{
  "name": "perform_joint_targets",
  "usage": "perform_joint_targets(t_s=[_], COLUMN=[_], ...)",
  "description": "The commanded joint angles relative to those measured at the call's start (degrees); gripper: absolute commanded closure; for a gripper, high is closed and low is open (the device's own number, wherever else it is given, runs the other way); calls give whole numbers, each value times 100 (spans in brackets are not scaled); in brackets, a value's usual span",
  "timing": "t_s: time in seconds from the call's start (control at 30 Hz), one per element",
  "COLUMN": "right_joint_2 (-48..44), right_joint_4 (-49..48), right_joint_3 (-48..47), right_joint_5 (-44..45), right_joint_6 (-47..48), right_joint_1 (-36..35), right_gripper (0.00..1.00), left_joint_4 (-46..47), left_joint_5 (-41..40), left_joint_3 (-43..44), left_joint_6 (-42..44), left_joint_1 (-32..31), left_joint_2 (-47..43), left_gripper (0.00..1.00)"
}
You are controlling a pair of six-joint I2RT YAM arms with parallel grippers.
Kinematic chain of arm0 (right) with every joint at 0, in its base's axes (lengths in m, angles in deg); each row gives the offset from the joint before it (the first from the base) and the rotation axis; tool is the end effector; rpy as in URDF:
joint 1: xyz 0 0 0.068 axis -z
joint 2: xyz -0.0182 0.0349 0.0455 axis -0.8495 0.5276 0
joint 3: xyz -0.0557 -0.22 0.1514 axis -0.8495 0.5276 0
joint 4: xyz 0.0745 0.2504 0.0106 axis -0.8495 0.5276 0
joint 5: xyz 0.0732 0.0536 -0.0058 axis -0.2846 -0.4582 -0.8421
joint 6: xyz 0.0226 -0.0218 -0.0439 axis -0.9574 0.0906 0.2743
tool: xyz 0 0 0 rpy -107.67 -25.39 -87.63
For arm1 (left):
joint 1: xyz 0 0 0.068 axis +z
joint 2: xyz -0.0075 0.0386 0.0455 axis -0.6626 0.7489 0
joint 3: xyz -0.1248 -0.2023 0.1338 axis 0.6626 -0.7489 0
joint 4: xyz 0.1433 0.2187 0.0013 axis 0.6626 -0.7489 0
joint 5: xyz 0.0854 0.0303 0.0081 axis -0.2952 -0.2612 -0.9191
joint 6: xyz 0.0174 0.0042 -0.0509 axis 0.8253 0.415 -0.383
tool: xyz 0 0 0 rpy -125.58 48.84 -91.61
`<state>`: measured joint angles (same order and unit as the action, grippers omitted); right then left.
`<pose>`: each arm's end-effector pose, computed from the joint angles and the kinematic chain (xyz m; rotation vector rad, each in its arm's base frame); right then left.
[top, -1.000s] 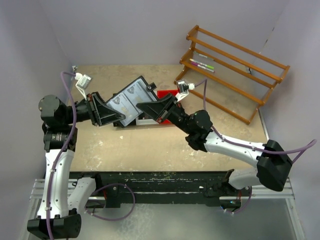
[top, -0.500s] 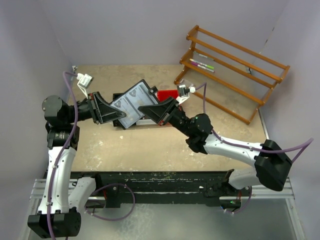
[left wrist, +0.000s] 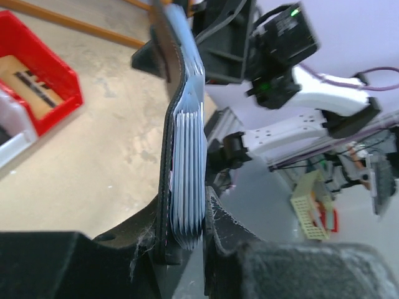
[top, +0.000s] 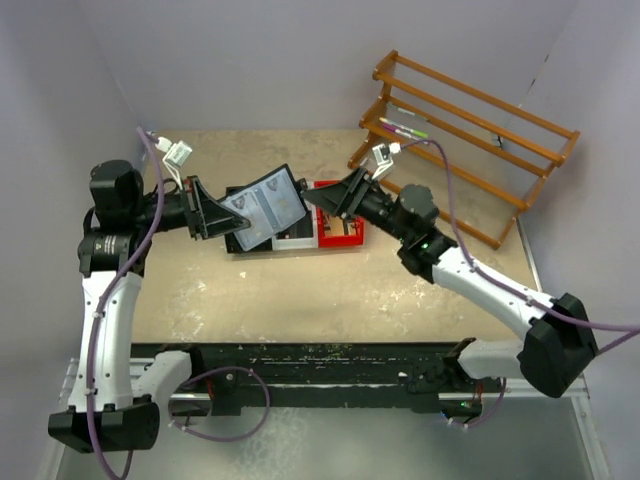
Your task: Take the credit cards out of the card holder
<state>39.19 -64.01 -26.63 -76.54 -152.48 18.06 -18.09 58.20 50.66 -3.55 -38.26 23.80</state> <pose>0.2217 0.2004 0.3579 0.0136 1.4736 1.7300 0.1743 -0.0240 0.4216 0.3646 1.8573 -1.4857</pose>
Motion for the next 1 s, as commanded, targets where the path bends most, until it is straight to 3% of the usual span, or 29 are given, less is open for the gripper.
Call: perform_joint_targets(t_s=[0.0,0.07,0.2,0.33,0.5,0.7,0.97], right_joint_2=[-449,-560,-560,-99,258,649,815], right_joint_4=[2781,3077,2649,2790,2654,2539,2480], right_joint_3=[-1127,-1332,-1585,-2142,-2235,-2204,-2155], right_joint_5=[78,135,-532,-1936,-2715,-2842,-2744], right_joint_6=[1390,1735,2043,2211,2250,2269,2255], right_joint_1=[168,169,158,111,-191,-662,-750], right_gripper=[40,41,45,45,46,47,48], left_joint_4=[-2517,-2970,-3397,-3803,-4066,-4107,-4311], left_joint_5=[-717,-1000,-1276,-1065,-479,187,728], left_joint_3=[817,1009,1152,1229,1228,1254,1316], left_joint_6=[2677,3200,3845,4283,4594,4583,4674], left_joint_1=[-5,-8,-2,-8,-5,-8,-8], left_joint_2=[373,556,722,915,948,985,1042], left_gripper=[97,98,97,96,96,94,92])
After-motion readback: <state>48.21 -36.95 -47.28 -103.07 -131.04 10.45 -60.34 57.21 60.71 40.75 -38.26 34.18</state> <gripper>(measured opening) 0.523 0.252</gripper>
